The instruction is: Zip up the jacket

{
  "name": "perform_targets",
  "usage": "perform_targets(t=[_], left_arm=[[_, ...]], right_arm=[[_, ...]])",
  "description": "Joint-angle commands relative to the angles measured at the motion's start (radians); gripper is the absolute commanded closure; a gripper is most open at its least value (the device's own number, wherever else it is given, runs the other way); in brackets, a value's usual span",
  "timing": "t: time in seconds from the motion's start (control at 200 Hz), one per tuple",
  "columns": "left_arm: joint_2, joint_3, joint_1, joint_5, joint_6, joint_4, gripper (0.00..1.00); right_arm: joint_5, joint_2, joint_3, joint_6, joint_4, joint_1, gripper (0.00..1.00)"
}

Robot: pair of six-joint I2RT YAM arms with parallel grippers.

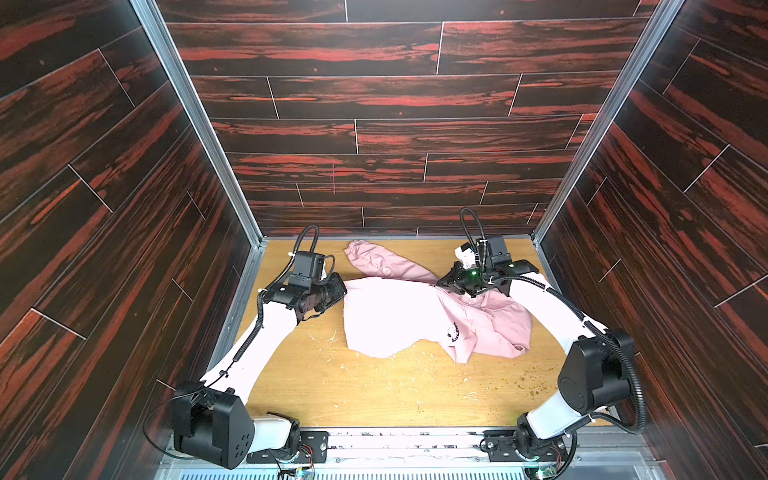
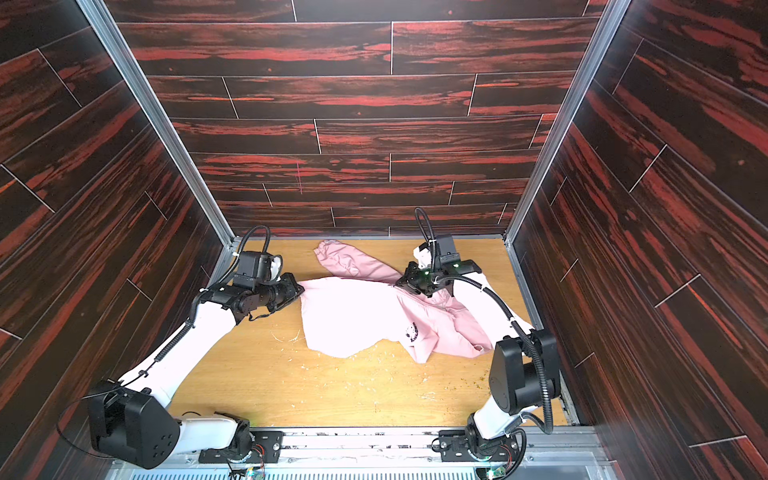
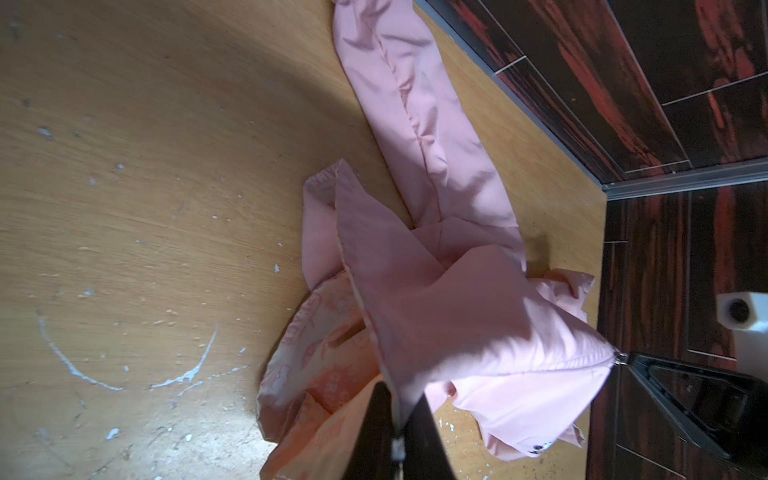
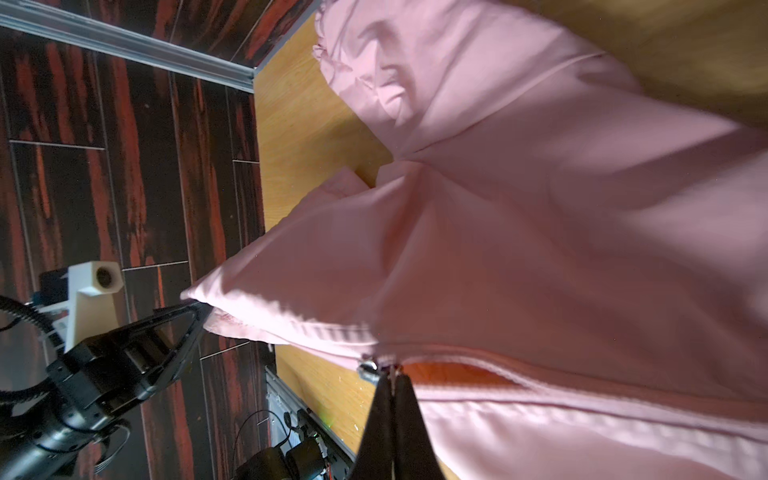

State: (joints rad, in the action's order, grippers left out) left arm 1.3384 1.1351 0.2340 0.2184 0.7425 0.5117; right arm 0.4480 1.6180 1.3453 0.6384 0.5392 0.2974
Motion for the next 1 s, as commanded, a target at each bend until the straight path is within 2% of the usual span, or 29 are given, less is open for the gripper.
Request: perform_targets(t=[0.0, 0.992], left_arm=[[-0.04, 0.013, -0.028, -0.097, -0.017, 0.042, 1.0], [-0.077, 0.011, -0.044, -0.145, -0.044, 0.09, 1.0]], right_arm=[[-0.055, -0.062, -0.005, -0.013, 0.034, -0.036, 1.0], [-0.068, -0.125, -0.035, -0.039, 0.072, -0.165, 1.0]])
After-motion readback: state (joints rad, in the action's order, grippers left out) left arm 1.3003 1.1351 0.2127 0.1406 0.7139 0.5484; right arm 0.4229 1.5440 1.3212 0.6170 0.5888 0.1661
